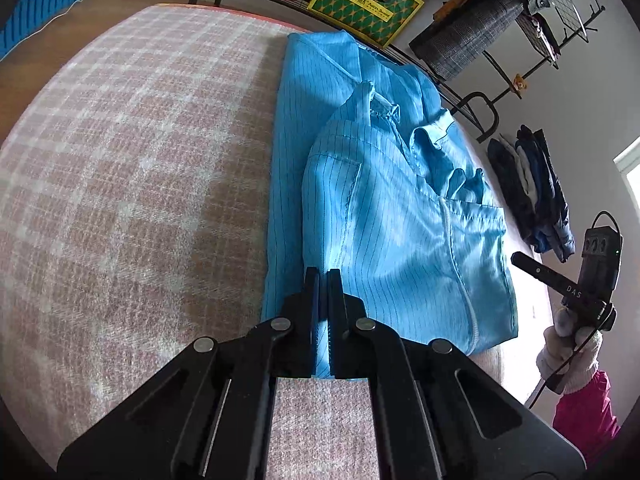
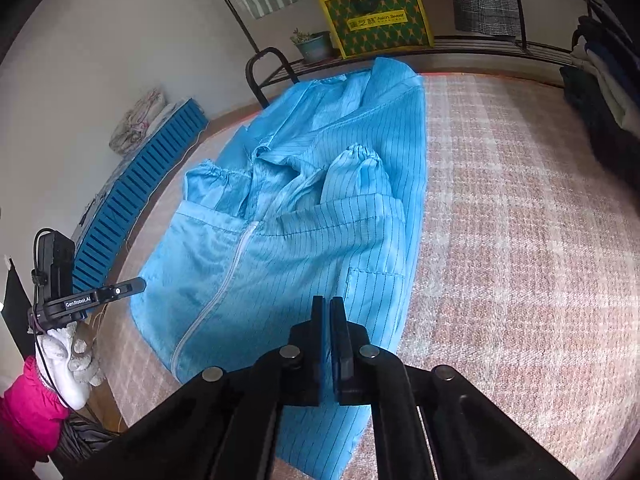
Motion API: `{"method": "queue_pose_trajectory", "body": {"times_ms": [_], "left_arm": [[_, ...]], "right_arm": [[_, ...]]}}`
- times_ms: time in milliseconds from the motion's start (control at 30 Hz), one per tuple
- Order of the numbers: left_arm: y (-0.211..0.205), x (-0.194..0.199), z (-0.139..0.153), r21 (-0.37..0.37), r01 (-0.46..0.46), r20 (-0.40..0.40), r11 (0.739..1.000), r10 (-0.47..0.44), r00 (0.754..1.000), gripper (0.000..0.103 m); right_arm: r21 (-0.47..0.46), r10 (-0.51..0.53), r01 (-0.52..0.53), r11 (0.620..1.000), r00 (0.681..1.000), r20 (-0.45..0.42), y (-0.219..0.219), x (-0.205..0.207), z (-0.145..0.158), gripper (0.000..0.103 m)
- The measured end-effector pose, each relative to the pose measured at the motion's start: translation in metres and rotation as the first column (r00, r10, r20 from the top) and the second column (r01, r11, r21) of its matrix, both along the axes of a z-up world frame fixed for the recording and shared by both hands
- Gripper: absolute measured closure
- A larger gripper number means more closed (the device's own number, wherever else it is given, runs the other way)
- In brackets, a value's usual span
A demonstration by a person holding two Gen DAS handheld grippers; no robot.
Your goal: Fold large clothes
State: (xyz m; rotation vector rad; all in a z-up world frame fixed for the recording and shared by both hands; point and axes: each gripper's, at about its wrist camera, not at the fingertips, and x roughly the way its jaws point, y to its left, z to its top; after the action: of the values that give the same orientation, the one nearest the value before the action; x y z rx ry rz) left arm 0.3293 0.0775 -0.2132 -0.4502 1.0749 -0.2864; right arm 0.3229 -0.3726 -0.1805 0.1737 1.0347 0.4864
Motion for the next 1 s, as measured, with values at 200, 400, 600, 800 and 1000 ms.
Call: {"method": "queue_pose_trajectory", "body": {"times_ms": [200,400,600,800,1000], "left_arm": [[-0.01,-0.008,-0.005,0.113,0.022,0.0,0.993,-0.022,1.0,0.099],[-0.022,-0.003,0.034,0.182,0.001,0.158,0.983,-0.03,0.987,0.092],[-0.049,0.04,0.025,0.199,0.048,0.148,0.979,-0.078,0.986,0.087],[-0.036,0.05,-0.022,0.186,0.031,0.081,0.982,-0.047,0.996,0.085],[-0.031,0.053,-0.008,0.148,0.065,0.046,0.987,-0.073,0.996,0.084]], "right_arm": [[-0.099,0.014,-0.013,0.995,1.0,0.006,0.014,0.007,-0.01,0.103],[-0.09,0.073,-0.064,0.994,0.992,0.106,0.018,-0.012,0.009,0.075],[-0.1,0.033,-0.018,0.995,0.989,0.143,0.03,-0.006,0.0,0.071],[-0.203,-0.001,0.006,0.979,1.0,0.027,0.026,0.009,-0.032,0.075],[-0.173,0.032,-0.032,0.984,0.999,-0.003,0.025,0.009,-0.019,0.073]]}}
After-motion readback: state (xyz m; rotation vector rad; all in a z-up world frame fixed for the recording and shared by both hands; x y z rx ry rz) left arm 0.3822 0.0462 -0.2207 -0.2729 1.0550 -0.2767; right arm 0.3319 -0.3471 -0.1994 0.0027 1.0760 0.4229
